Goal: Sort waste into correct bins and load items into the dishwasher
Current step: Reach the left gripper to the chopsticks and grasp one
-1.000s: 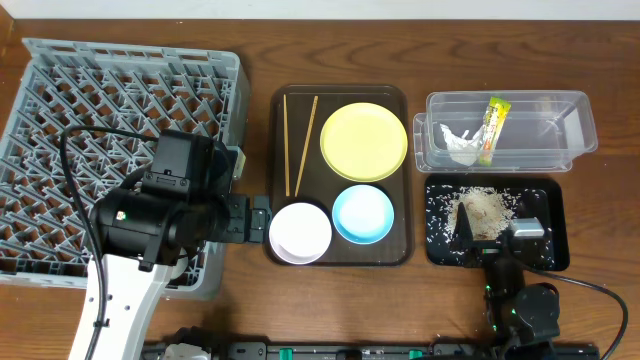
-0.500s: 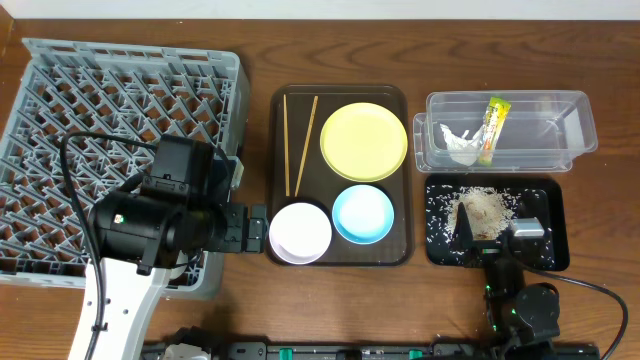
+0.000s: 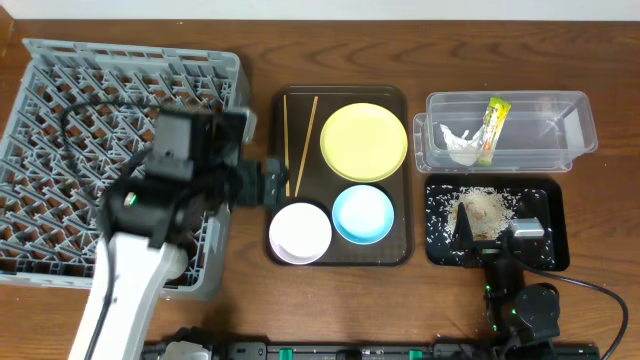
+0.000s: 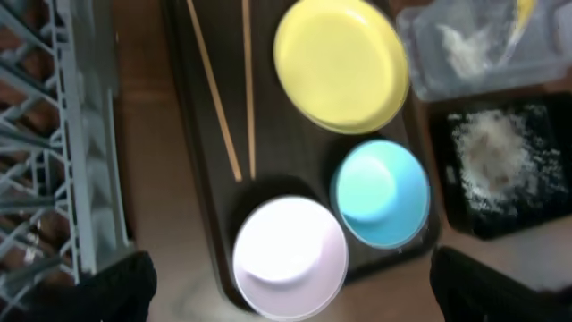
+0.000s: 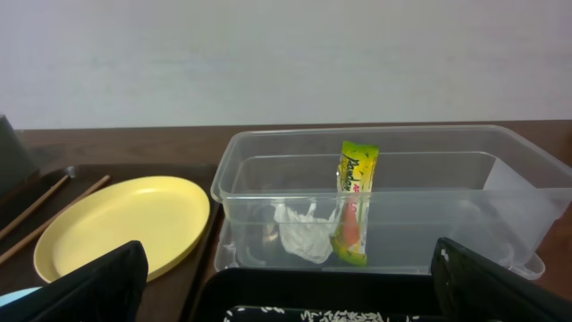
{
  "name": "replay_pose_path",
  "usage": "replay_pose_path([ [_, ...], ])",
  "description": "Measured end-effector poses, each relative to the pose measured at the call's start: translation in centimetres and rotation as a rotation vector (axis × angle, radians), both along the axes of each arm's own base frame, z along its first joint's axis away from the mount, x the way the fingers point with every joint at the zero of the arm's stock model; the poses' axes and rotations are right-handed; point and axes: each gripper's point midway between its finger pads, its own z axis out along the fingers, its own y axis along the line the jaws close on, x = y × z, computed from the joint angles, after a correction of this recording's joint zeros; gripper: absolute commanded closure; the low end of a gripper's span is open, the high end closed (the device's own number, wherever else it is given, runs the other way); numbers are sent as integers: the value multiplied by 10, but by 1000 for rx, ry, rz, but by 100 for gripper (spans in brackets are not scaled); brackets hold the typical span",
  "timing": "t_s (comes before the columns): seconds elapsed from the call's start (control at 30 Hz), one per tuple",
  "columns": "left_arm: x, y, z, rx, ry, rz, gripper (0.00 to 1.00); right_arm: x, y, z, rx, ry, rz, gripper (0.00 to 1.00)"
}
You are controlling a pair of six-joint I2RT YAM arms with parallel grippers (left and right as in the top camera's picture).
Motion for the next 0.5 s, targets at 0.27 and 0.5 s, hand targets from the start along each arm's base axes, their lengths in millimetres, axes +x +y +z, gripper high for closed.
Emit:
replay_pose_path([
  [0.27, 58, -1, -103, 130, 226, 33, 16, 0, 0, 0, 0, -1, 2, 1],
  [0.5, 109, -19, -150, 137, 182, 14, 40, 0, 0, 0, 0, -1, 2, 1],
])
